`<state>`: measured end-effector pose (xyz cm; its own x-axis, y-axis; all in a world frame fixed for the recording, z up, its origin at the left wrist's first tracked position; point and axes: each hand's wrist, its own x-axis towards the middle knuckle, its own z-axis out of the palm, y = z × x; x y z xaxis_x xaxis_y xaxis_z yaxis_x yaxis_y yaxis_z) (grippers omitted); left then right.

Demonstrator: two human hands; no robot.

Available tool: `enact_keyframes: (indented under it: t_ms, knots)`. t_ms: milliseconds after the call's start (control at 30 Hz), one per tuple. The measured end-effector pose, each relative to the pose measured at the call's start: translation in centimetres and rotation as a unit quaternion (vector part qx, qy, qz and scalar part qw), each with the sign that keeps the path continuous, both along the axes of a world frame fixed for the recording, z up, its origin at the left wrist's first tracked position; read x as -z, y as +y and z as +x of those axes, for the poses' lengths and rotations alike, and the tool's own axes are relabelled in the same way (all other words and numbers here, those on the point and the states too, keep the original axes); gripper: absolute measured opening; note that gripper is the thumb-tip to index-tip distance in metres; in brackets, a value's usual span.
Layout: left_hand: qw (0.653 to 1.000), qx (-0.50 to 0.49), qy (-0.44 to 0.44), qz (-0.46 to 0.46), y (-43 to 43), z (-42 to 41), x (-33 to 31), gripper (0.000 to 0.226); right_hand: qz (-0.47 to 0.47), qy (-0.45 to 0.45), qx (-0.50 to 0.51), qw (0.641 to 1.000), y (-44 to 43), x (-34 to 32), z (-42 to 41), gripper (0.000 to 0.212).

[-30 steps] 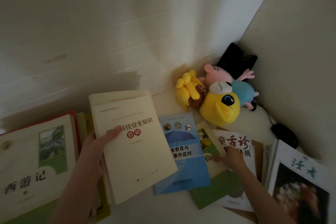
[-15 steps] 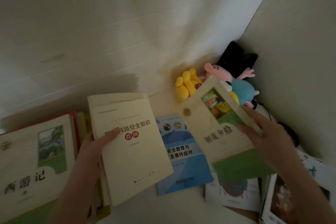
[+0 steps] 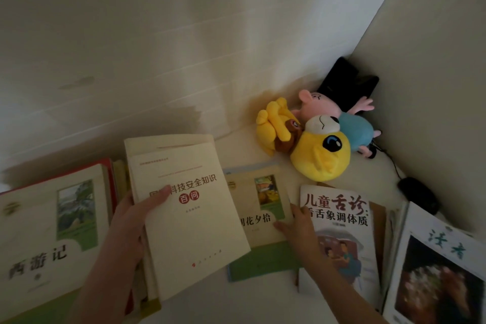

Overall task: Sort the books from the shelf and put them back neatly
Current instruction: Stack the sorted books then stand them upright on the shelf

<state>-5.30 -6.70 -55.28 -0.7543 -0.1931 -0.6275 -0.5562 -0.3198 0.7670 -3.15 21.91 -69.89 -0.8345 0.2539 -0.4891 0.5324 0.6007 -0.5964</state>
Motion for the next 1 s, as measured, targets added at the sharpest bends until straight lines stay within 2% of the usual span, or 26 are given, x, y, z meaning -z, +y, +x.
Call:
enact_keyframes:
  t_ms: [167,300,500,700,800,933,1000]
  knots:
    - [1.000,0.010,-0.001,0.012,0.1,0.1,0.1,0.024,-0.011,0.007,0.021,1.000,-0.7,0.3,0.4,0.039]
    - [0.999,0.023,-0.006,0.030,0.9,0.0,0.0,0.037,-0.012,-0.013,0.015,1.000,-0.2,0.4,0.2,0.030]
    - [0.992,0.075,-0.025,0.095,2.9,-0.3,-0.2,0.054,-0.099,-0.012,0.047,0.994,0.7,0.8,0.1,0.014]
    - [0.985,0.103,-0.054,0.128,4.9,0.0,1.1,0.054,-0.140,-0.011,0.057,0.988,1.1,-0.5,0.1,0.019]
    - [0.984,0.098,-0.057,0.136,5.0,0.0,2.2,0.051,-0.108,0.042,0.037,0.993,2.1,-3.2,0.6,0.015]
    - [0.981,0.092,-0.066,0.158,5.5,0.0,4.2,0.049,0.003,0.149,-0.032,0.988,5.0,-8.4,1.1,0.023]
    - [0.978,0.088,-0.072,0.177,6.3,0.0,5.6,0.045,0.043,0.172,-0.054,0.983,6.4,-10.2,1.0,0.024]
